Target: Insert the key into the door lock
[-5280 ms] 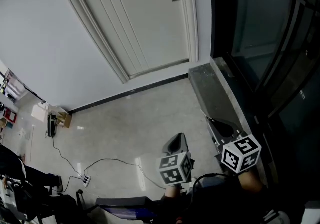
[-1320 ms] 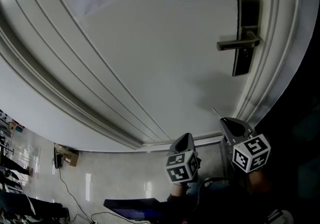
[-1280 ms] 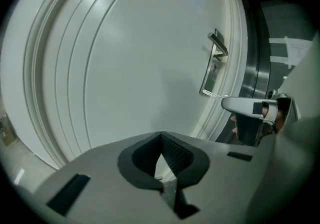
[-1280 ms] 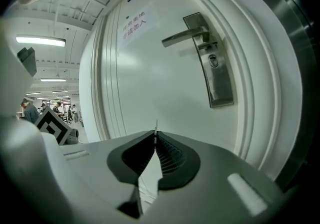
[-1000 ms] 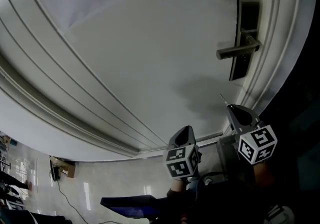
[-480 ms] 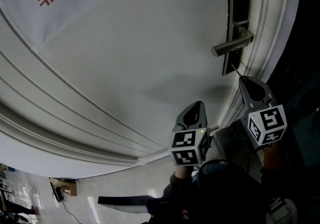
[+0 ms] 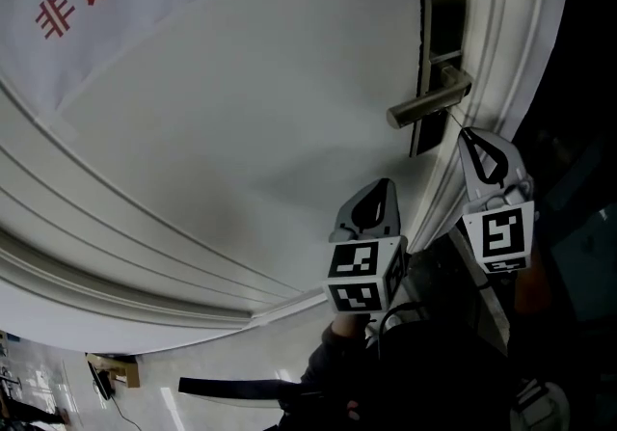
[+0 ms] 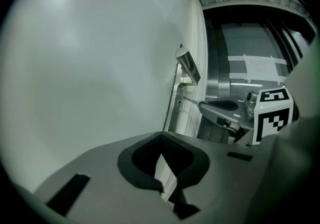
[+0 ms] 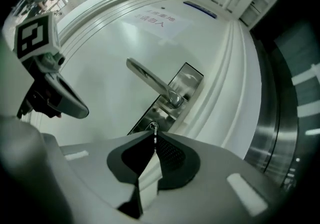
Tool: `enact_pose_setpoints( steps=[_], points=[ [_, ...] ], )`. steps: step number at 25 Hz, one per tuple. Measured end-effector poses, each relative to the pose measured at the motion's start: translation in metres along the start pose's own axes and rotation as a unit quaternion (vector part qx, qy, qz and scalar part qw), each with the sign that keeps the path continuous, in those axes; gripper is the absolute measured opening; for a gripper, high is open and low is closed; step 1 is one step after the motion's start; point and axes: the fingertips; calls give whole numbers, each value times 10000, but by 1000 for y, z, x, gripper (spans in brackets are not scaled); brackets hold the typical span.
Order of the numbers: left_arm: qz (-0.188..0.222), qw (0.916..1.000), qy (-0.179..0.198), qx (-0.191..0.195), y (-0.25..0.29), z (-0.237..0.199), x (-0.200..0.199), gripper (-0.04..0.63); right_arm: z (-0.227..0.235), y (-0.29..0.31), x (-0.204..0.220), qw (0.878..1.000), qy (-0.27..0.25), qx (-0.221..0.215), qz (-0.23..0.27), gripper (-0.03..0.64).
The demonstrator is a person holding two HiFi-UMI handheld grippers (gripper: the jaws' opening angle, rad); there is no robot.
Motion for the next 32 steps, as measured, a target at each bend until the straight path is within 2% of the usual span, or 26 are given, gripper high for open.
enact_pose_setpoints(
  steps=[3,6,9,12,22,32],
  points=[
    [-2,9999,81,149,8,7,-5,0,-1,1,5,9964,-803,231,-141,12],
    [50,9998,38,186,13,10,-10,0,-3,3,10,9870,-1516,450,-276,12],
    [-57,9998,-113,121,20,11,-3,0,-5,5,12,9764,-2040,582,-395,12],
    [-210,9997,-64,116,25,14,7,0,-6,9,12,9659,-2453,712,-423,12],
    [-253,9996,-65,105,26,8,12,0,-7,14,15,9427,-3172,864,-564,12],
    [-423,9986,-27,322,35,17,21,0,-8,19,11,9286,-3550,811,-720,12]
  ],
)
Point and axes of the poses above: the fingertips, and each gripper's own axes: y forward along the fingers, z to its right, x out of its underside, and after that the axes turned 6 degrees about -z, right-handed
